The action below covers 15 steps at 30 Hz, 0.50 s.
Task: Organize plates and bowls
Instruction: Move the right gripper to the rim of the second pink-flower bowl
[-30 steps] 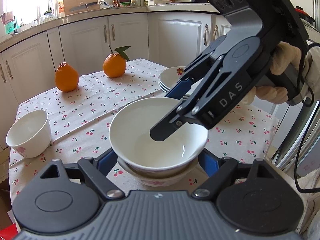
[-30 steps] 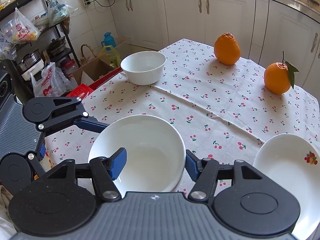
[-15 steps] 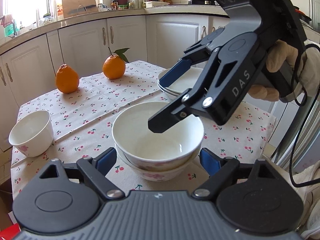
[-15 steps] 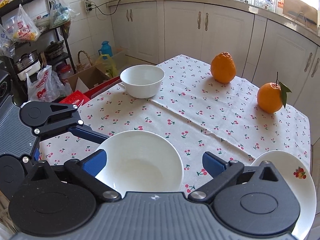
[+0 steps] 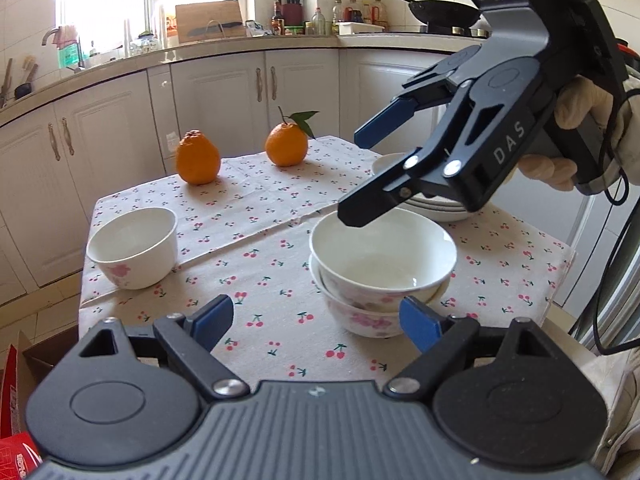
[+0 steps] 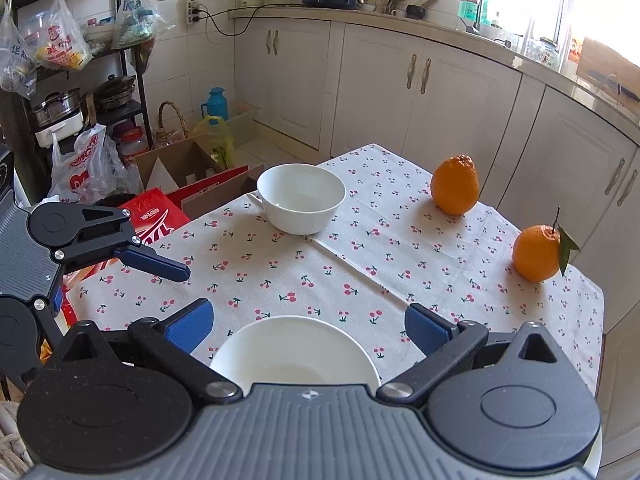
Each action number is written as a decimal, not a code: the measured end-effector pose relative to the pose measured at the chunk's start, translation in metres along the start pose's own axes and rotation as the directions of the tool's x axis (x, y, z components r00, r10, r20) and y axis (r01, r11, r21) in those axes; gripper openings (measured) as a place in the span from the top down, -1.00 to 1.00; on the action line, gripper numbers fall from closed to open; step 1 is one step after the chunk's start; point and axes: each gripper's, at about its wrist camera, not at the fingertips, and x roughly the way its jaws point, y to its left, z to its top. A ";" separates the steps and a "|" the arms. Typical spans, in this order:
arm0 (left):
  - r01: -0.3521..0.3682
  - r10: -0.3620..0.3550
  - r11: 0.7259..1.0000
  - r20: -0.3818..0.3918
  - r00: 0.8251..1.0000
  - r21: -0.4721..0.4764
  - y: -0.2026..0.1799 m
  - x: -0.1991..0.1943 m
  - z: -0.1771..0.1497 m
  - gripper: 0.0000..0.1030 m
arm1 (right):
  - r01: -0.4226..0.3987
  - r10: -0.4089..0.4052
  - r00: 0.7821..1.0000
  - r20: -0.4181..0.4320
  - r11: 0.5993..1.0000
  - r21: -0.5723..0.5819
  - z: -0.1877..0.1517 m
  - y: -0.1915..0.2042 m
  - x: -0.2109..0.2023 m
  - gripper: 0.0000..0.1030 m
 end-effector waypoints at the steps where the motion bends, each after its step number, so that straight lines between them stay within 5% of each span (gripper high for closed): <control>1: -0.012 0.012 1.000 0.006 1.000 -0.004 0.004 -0.002 -0.001 -0.75 | 0.005 -0.005 1.000 -0.005 1.000 -0.026 0.004 0.004 0.001 -1.00; 8: -0.094 0.095 0.995 0.033 0.995 -0.033 0.033 -0.011 -0.006 -0.75 | -0.029 0.028 1.000 -0.004 0.998 -0.062 0.033 0.017 0.016 -1.00; 15: -0.136 0.139 0.989 0.051 0.989 -0.051 0.062 -0.009 -0.007 -0.75 | -0.027 0.026 1.000 0.016 0.999 0.040 0.063 0.003 0.036 -1.00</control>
